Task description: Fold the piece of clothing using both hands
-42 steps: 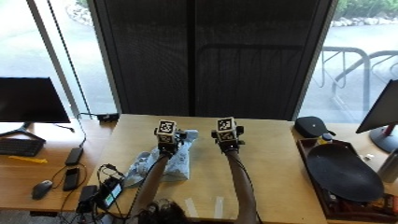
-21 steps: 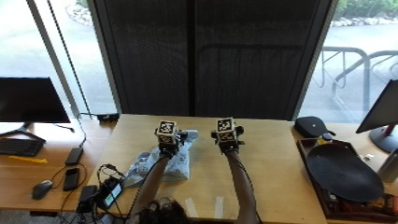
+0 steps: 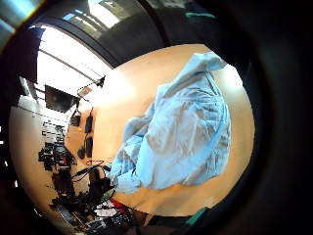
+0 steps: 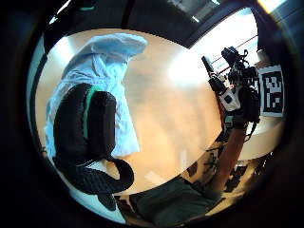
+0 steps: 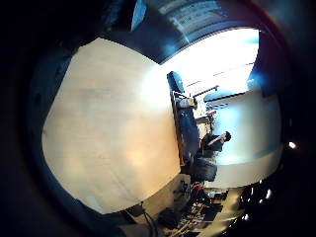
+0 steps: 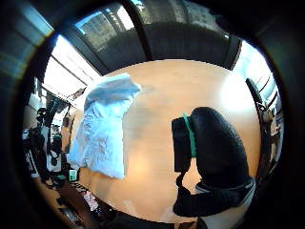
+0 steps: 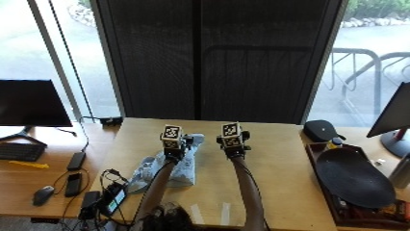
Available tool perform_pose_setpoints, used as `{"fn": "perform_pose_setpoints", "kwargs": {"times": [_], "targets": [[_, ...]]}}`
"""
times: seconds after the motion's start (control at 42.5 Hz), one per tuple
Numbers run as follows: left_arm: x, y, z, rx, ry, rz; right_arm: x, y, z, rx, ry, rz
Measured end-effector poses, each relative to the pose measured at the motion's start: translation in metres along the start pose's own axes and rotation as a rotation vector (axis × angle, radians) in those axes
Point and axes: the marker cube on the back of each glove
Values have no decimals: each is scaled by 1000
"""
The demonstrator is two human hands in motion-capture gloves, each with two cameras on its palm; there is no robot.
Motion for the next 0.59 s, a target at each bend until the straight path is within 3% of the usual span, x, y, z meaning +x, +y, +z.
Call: {"fn": "perform_pose_setpoints", "kwargs": {"times": [0.047,0.259,0.4,0.588], "targets": [[3,11,7,-91,33,7,0,-1,2,9,6,3],[3,15,8,-106,35,-3,-4,-21,23,39,10,8],[3,11,-2,-39,24,0,2,20,-17,-26,19,18],[3,15,12,-116,49,0,-1,15,-7,-50,22,5]]}}
